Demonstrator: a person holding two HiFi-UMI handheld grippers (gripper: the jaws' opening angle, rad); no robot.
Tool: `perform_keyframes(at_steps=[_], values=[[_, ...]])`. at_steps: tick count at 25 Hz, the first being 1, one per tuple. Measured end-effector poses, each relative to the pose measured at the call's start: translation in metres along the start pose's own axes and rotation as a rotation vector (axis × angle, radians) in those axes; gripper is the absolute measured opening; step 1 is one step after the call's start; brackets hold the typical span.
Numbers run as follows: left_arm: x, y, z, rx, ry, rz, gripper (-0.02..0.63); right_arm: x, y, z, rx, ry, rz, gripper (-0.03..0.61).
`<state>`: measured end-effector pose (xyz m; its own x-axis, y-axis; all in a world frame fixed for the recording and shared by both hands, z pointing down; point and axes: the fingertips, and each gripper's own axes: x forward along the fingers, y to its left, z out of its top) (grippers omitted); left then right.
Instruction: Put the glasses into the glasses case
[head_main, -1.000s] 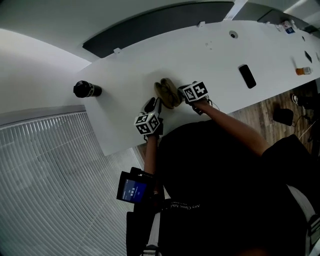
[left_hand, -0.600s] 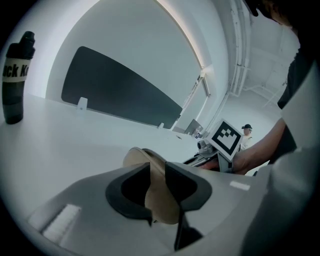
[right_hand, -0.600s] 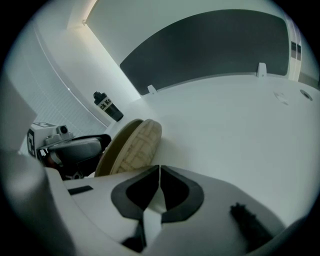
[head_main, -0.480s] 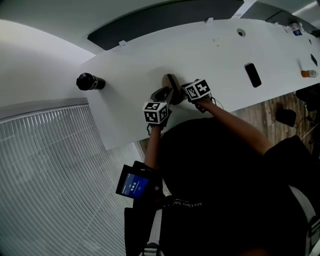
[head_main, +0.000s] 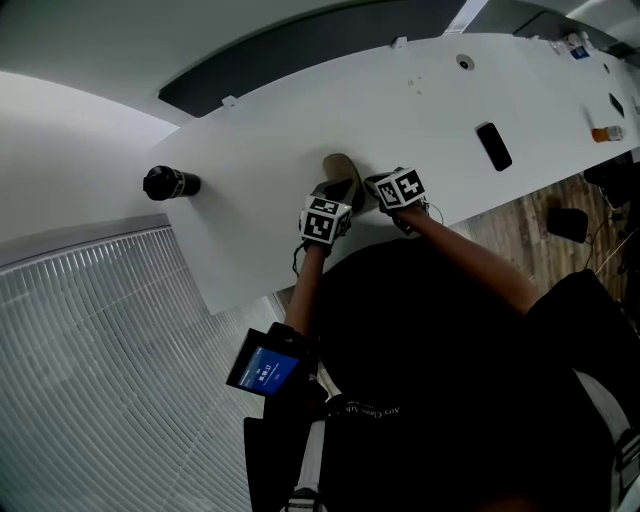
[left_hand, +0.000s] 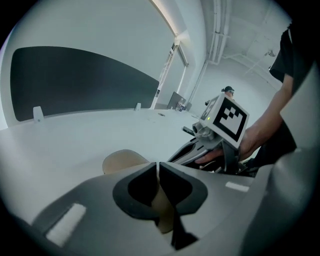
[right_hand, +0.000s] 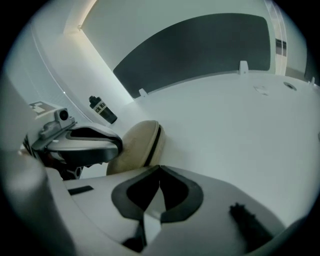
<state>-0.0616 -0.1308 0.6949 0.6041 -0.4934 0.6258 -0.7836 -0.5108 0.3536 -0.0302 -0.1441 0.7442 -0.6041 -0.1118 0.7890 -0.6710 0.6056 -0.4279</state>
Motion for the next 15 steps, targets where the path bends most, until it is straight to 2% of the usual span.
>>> perform_keyframes(at_steps=[2,6,12,15], values=[[0.001,0.001,-0.003,0.005,0.015,0.012,0.017,-0.008,0.0,-0.001,0.012,-0.032,0.012,0.011],[0.002,0.0,0.003,-0.047,-0.001,-0.006,0.006,-0.024,0.006,0.012,-0.003,-0.133,0.055,0.011],[-0.005,0.0,-0.003,-0.017,-0.001,0.001,0.008,-0.022,0.018,0.014,-0.059,-0.14,0.104,0.011],[-0.018,0.0,-0.001,-0.035,-0.052,-0.009,0.012,-0.031,0.019,0.015,-0.069,-0.167,0.12,0.011]])
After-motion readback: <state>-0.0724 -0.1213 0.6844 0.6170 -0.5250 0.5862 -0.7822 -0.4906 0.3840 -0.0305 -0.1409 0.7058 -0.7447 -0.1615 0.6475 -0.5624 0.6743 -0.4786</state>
